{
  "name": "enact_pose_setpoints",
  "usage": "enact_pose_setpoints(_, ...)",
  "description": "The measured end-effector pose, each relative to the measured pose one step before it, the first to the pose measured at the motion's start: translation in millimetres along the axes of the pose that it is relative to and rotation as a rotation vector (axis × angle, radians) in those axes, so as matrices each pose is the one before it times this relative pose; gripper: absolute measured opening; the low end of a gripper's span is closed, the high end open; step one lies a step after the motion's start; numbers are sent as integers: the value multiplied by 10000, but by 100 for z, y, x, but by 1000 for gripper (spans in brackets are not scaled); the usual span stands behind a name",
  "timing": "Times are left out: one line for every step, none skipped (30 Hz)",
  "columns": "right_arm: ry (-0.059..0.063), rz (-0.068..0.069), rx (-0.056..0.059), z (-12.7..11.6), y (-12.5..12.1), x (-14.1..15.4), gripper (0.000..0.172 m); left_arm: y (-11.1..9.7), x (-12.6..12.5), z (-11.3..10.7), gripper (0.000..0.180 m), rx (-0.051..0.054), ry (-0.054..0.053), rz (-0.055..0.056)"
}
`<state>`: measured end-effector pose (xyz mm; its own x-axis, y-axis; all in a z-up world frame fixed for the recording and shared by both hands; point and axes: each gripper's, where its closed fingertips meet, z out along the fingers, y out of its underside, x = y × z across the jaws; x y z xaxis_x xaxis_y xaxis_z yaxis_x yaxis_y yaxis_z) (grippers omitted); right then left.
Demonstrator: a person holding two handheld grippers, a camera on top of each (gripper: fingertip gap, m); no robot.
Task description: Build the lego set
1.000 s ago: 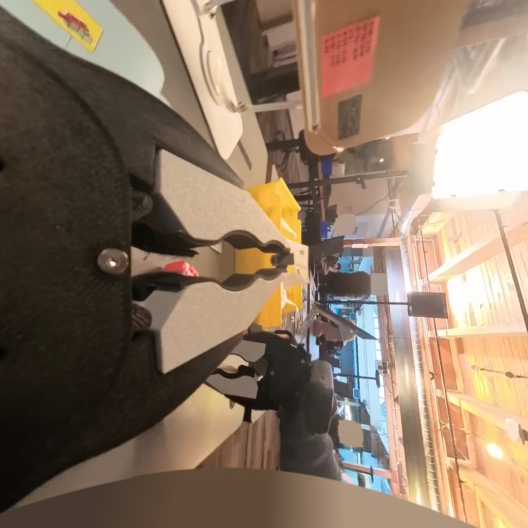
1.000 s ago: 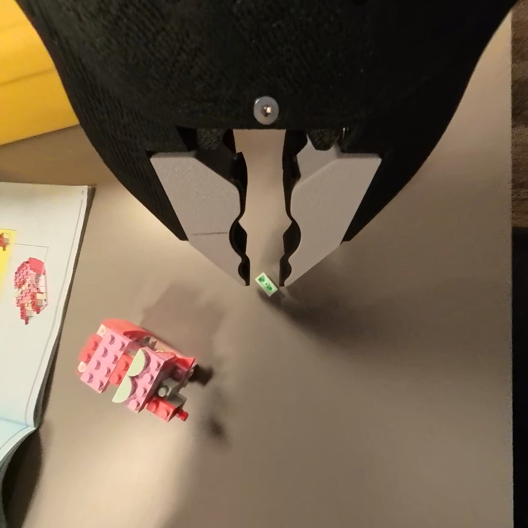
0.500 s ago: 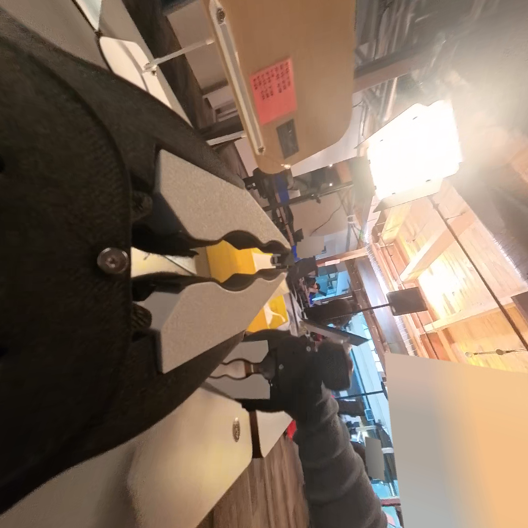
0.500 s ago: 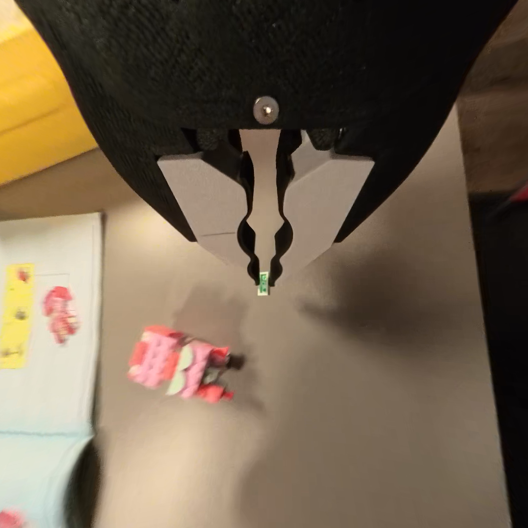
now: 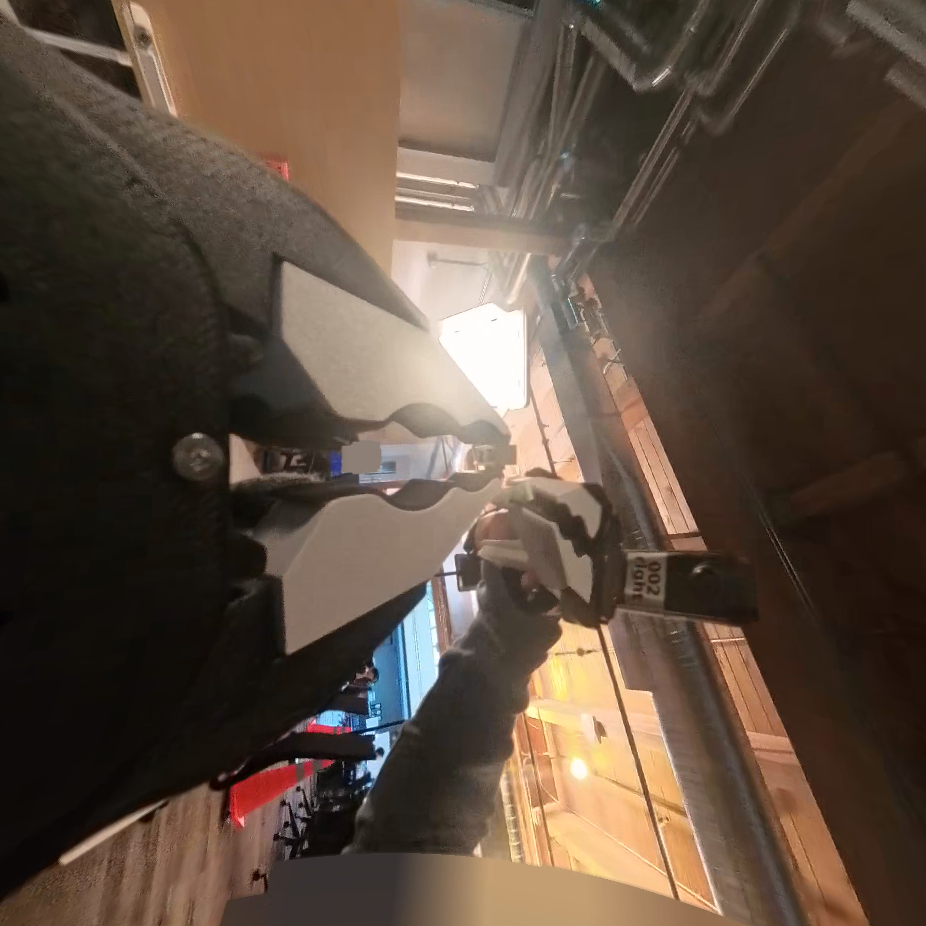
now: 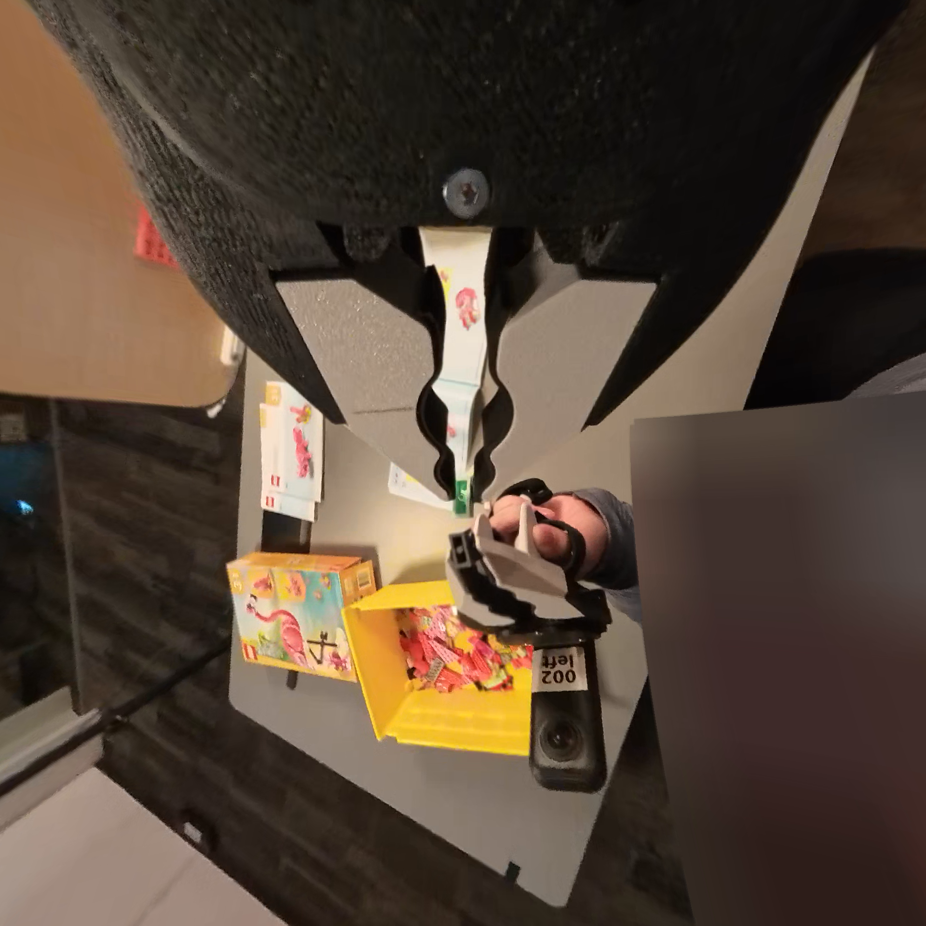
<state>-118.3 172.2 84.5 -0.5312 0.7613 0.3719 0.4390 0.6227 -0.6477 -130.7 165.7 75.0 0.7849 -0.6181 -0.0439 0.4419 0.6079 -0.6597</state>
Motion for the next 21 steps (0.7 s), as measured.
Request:
enact_pose_setpoints(-255,-75,-1,233,-910,143,5,-604,-106,-138,8,69,-47,174)
enact_pose_setpoints(-298,-19,-25,351,-707,51,5,-665,-164,-235,8,150,-120,261)
enact_pose_setpoints(-316,-10,-83,430,-472,-16,5,-597,-155,-189,8,119,-110,178)
enact_pose_setpoints(-250,-18,-106,479,-313,37,5,-500,-58,-129,8,86,-49,52)
enact_pose_setpoints(-193,-39,-60,468,-299,76,5,-396,-65,-102,8,68,-44,22)
enact_pose_setpoints(-167,-52,22,419,-353,55,5,-236,-131,-71,9,-7,-70,55)
enact_pose_setpoints(-96,-66,38,312,-355,125,5,-128,-195,-40,8,-51,-78,107)
enact_pose_setpoints(35,-129,31,196,-357,255,5,-116,-202,-43,9,-19,-41,98)
enact_pose_setpoints(69,-173,-8,122,-318,248,5,-155,-142,-43,8,29,14,40)
enact_pose_setpoints(69,-177,-101,79,-195,200,5,-121,-135,-28,9,31,18,-11)
enact_pose_setpoints(33,-166,-128,76,-159,97,5,-2,-173,-8,9,-15,-2,-65)
enact_pose_setpoints(-36,-109,-92,60,-198,-4,5,74,-166,10,9,-38,4,-96)
enact_pose_setpoints(-61,-47,-94,59,-155,0,5,72,-164,-9,8,-22,-12,-76)
enact_pose_setpoints(-22,-31,-112,68,-94,75,5,48,-140,-23,9,14,-6,-25)
enact_pose_setpoints(11,-51,-134,91,-18,130,5,2,-50,-26,8,37,25,15)
enact_pose_setpoints(-8,-51,-186,149,81,108,5,49,-48,6,9,-17,21,46)
enact_pose_setpoints(-38,-42,-202,212,118,34,5,-11,20,-3,8,3,40,59)
enact_pose_setpoints(-68,-28,-177,240,95,-17,5,-54,9,-14,9,23,27,41)
enact_pose_setpoints(-102,-8,-158,237,79,-82,5,-75,7,-19,9,23,21,16)
enact_pose_setpoints(-26,-11,-144,194,54,28,5,-101,-51,-37,9,26,-6,3)
enact_pose_setpoints(9,-35,-110,128,7,65,5,-118,-94,-45,9,36,-22,10)
